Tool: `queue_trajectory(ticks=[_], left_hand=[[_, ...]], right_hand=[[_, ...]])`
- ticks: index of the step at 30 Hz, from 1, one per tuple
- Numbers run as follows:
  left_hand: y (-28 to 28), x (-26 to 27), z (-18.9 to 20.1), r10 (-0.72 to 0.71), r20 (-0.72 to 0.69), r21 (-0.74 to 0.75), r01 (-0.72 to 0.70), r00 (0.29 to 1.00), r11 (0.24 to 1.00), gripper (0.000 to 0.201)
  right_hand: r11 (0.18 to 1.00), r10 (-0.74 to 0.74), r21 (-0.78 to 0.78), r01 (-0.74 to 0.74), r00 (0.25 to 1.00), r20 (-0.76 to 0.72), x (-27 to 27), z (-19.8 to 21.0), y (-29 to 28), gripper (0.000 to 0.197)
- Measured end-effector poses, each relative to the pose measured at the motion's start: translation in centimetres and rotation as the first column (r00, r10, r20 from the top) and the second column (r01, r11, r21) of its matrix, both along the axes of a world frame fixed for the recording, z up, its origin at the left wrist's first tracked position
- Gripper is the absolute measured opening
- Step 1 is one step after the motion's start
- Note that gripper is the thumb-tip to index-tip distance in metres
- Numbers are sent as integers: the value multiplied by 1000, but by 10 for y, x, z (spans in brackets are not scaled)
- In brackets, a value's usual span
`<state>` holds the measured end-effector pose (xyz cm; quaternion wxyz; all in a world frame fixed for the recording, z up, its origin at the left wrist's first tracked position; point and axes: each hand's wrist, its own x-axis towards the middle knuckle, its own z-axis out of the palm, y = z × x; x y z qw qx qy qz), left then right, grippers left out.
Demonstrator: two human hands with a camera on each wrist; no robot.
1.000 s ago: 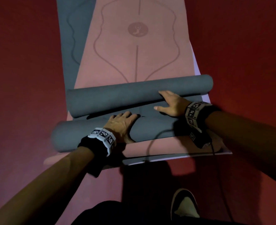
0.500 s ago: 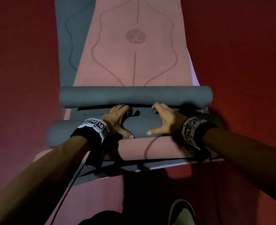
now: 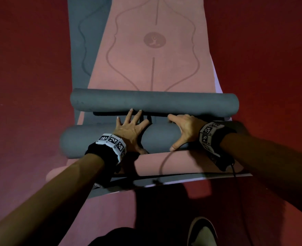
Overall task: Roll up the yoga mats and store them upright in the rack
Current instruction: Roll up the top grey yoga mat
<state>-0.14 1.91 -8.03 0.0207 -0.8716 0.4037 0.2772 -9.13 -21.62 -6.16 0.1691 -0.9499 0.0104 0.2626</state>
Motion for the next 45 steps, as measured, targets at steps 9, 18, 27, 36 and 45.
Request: queue_trajectory(ticks=[9, 18, 27, 36, 45], left_hand=[[-6, 22, 3, 70, -122, -55, -78, 990, 995, 114], [-12, 8, -4, -44, 193, 29, 39, 980, 999, 113], [-27, 39, 5, 10, 9, 62, -10, 1000, 998, 120], [-45, 28, -1, -50, 177, 145, 25, 983, 989, 121], [-55, 47, 5, -43, 128, 177, 20, 991, 984, 124]], right_hand=[[988, 23, -153, -13, 998, 66, -11, -12, 1, 106], [986, 51, -153, -72, 989, -135, 29, -6, -7, 99], [968, 98, -237, -87, 995, 33, 17, -21, -4, 127], [998, 4, 57, 1, 995, -103, 60, -9, -25, 113], [975, 171, -149, -167, 985, 18, 54, -15, -20, 128]])
